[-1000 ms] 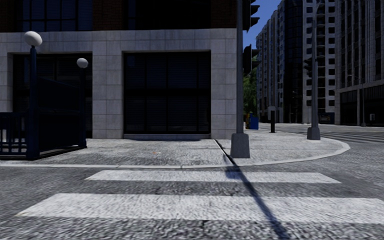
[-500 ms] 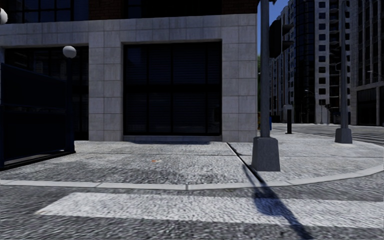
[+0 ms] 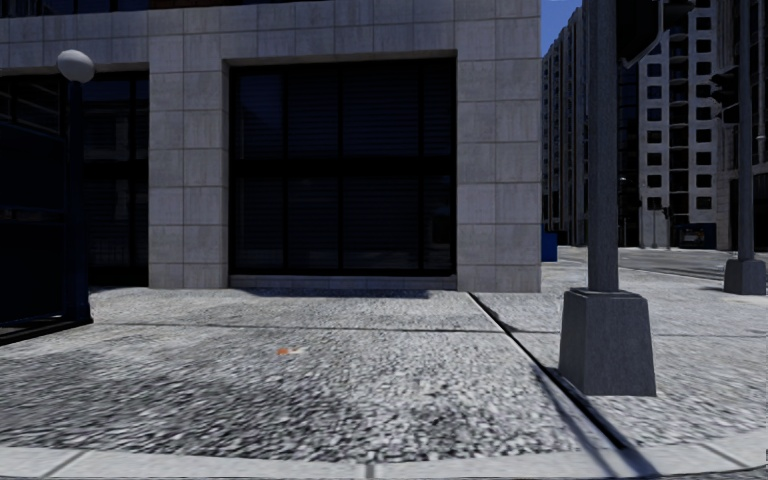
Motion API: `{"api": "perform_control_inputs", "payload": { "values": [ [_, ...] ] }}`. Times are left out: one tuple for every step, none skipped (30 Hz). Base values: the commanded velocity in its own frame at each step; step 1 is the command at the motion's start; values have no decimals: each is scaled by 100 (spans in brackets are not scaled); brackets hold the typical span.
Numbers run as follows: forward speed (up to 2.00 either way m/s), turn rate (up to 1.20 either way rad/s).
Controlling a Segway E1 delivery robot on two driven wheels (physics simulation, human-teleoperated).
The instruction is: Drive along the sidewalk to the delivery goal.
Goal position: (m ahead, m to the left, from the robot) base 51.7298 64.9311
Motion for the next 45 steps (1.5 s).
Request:
{"api": "perform_control_inputs", "payload": {
  "values": [
    [200, 0],
    [200, 0],
    [196, 0],
    [170, 0],
    [154, 0],
    [137, 0],
    [130, 0],
    [130, 0],
    [128, 0],
    [127, 0],
    [127, 0],
    [127, 0],
    [126, 0],
    [126, 0],
    [126, 0],
    [126, 0],
    [126, 0],
    [128, 0],
    [132, 0],
    [142, 0],
    [146, 0],
    [146, 0],
    [146, 0],
    [146, 0],
    [146, 0],
    [146, -2],
    [145, -24],
    [145, -24],
    [145, -46],
    [145, -58],
    [145, -63],
    [145, -64],
    [145, -64],
    [145, -64],
    [145, -64],
    [145, -64],
    [145, -64],
    [145, -64],
    [145, -64],
    [145, -64],
    [145, -65],
    [145, -65],
    [145, -65],
    [145, -65],
    [145, -65]
  ]
}}
